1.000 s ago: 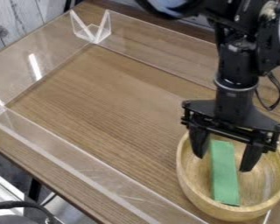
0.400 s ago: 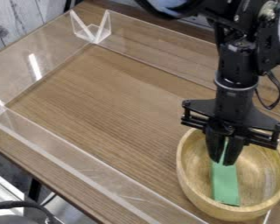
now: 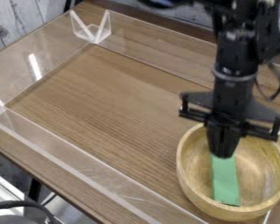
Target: Remove the green block from inside the brown bowl and put it on the table
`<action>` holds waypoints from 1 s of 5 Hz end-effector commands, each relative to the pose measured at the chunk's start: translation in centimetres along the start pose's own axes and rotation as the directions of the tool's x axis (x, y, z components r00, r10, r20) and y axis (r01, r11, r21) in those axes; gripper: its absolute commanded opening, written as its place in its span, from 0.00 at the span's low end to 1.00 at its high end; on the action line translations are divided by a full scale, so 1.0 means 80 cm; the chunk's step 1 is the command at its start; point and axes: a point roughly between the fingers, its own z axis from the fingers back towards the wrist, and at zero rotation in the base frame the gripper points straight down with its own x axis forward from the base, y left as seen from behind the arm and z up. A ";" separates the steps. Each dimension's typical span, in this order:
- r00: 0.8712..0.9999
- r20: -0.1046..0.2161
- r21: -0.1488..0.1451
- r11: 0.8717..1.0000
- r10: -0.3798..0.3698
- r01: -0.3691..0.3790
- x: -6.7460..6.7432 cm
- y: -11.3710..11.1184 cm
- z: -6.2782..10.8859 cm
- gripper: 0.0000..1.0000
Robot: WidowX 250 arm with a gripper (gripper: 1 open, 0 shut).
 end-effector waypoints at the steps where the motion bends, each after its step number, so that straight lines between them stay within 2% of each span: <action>1: 0.996 0.090 -0.042 0.999 0.005 -0.001 0.018 -0.004 0.052 0.00; 2: 0.992 0.122 -0.057 0.998 0.023 -0.017 0.032 0.008 0.083 0.00; 3: 0.994 0.109 -0.049 0.999 0.003 0.003 0.024 0.002 0.062 0.00; 4: 0.996 0.091 -0.031 0.999 -0.016 0.018 0.020 0.002 0.037 1.00; 5: 0.996 0.084 -0.025 0.999 -0.022 0.024 0.019 0.002 0.024 0.00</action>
